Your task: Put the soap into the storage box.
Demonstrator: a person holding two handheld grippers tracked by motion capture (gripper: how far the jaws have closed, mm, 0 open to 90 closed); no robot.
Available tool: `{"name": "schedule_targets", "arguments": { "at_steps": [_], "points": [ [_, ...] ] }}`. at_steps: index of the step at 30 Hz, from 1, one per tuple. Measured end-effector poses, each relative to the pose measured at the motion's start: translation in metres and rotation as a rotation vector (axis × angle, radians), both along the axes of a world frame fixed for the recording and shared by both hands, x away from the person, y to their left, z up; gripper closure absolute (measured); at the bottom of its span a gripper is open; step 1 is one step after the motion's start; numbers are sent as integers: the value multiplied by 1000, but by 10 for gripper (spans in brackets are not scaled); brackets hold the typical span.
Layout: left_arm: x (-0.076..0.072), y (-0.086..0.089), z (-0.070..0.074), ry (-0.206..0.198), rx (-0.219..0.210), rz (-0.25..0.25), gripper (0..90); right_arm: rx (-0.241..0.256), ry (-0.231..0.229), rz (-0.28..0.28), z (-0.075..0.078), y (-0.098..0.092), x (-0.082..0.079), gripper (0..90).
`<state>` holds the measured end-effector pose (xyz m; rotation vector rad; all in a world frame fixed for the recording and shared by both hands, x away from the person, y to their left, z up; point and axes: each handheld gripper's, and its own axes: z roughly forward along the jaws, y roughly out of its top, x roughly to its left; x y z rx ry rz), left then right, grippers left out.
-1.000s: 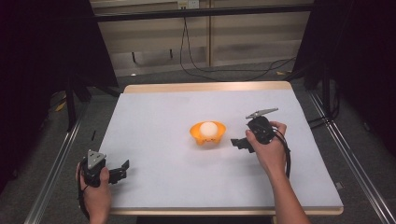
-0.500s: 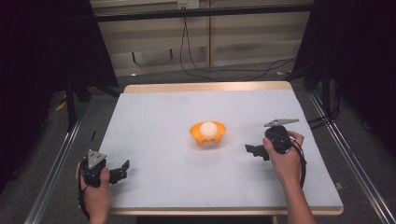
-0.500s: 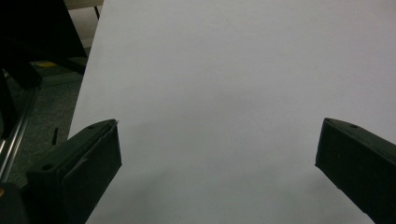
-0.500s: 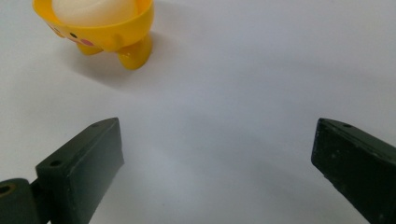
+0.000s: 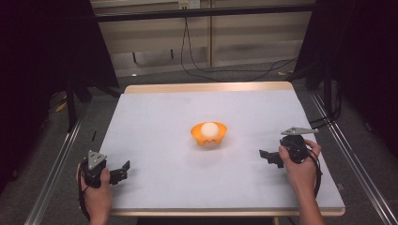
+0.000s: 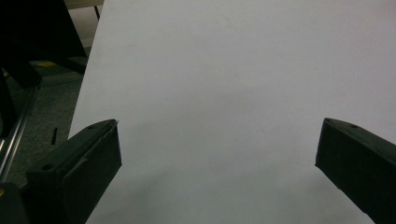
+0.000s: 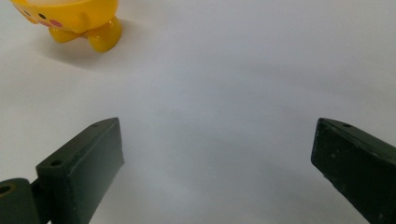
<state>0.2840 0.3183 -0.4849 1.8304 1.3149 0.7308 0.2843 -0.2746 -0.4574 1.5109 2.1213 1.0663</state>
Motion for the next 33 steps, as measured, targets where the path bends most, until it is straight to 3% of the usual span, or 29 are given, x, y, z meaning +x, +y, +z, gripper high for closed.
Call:
{"name": "schedule_targets", "arguments": {
  "at_steps": [33],
  "points": [
    [0,0,0,-3,-6,3,0,32,-53,-141,-24,-75,-57,28]
  ]
}}
